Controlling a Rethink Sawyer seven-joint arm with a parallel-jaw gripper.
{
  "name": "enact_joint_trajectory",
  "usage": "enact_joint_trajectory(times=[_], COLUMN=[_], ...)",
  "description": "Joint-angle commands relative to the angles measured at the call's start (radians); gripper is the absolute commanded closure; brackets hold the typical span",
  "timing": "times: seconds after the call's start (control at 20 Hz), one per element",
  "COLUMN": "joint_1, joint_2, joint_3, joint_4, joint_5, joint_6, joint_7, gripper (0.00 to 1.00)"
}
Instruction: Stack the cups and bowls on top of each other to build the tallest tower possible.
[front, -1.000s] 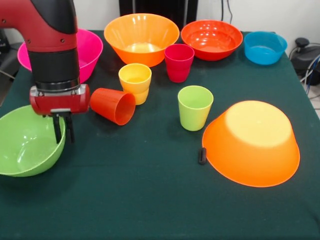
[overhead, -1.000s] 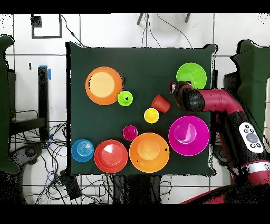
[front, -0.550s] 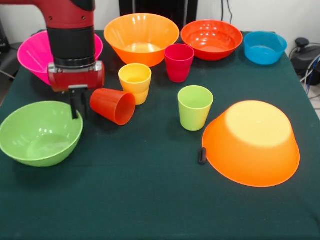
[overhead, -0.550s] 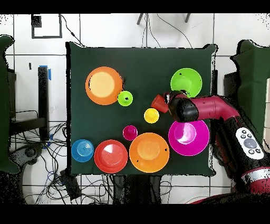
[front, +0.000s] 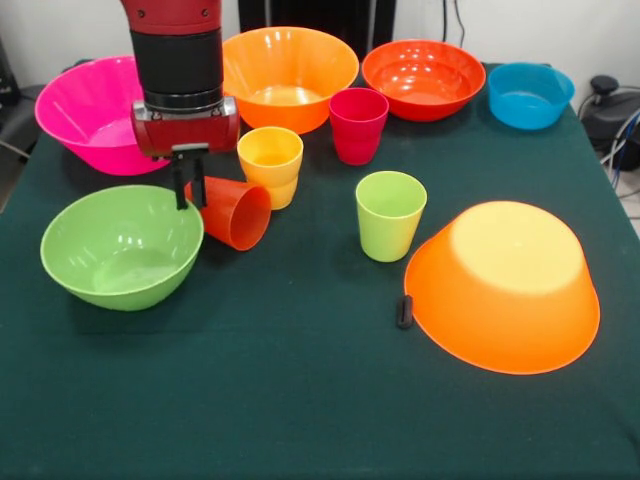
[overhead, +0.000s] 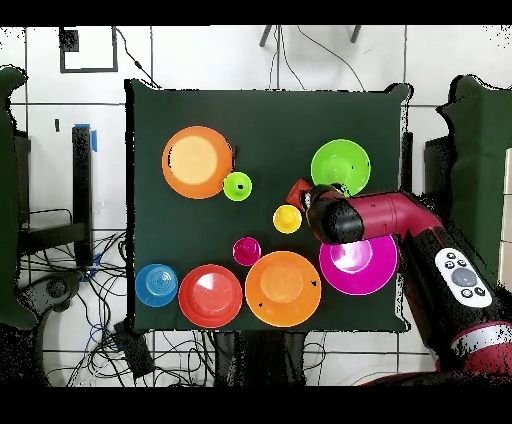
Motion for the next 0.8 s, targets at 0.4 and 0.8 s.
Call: enact_joint_trajectory(times=[0.4,0.8], joint_1=[0.02,-0.012], joint_2=[0.006,0.037], joint_3=[-0.066,-0.032], joint_4=[0.08,0.032], joint_5=[0.037,0.058], joint_6=[-0.051,-0.03], joint_7=[0.081,0.002], gripper=[1.0,1.0])
